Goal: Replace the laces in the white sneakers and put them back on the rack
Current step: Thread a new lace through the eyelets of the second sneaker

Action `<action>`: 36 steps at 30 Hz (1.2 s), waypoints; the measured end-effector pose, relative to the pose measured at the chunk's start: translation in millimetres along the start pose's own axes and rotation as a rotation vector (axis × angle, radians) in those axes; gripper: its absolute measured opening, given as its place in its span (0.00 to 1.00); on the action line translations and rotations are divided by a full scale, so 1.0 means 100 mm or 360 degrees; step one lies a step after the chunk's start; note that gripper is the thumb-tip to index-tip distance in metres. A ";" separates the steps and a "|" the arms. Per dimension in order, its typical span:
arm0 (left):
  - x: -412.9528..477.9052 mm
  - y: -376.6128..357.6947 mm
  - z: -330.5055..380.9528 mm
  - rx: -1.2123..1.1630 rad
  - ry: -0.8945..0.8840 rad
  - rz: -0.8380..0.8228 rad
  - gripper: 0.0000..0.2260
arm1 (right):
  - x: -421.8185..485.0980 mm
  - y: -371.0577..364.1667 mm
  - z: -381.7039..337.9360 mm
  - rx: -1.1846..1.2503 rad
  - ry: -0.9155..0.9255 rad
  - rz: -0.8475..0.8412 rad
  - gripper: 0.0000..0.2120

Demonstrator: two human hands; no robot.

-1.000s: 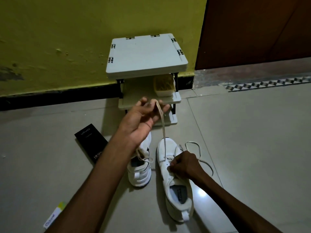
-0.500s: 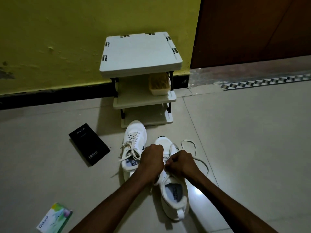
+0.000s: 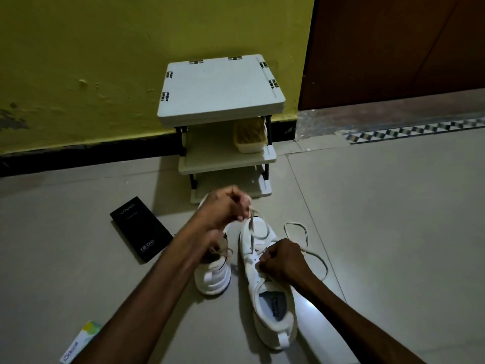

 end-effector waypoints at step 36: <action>0.06 -0.27 -0.54 0.1279 -0.0307 -0.0159 0.07 | -0.15 0.36 0.14 -0.0095 0.0091 -0.0080 0.08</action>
Point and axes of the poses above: each hand's wrist, its own x-axis towards the middle knuckle, its own y-axis out of the back of the hand, z = x × y, the point moved 3 cm from there along x, towards the middle knuckle, and after that the axes turned 5 degrees about -y, right-handed, at the moved point
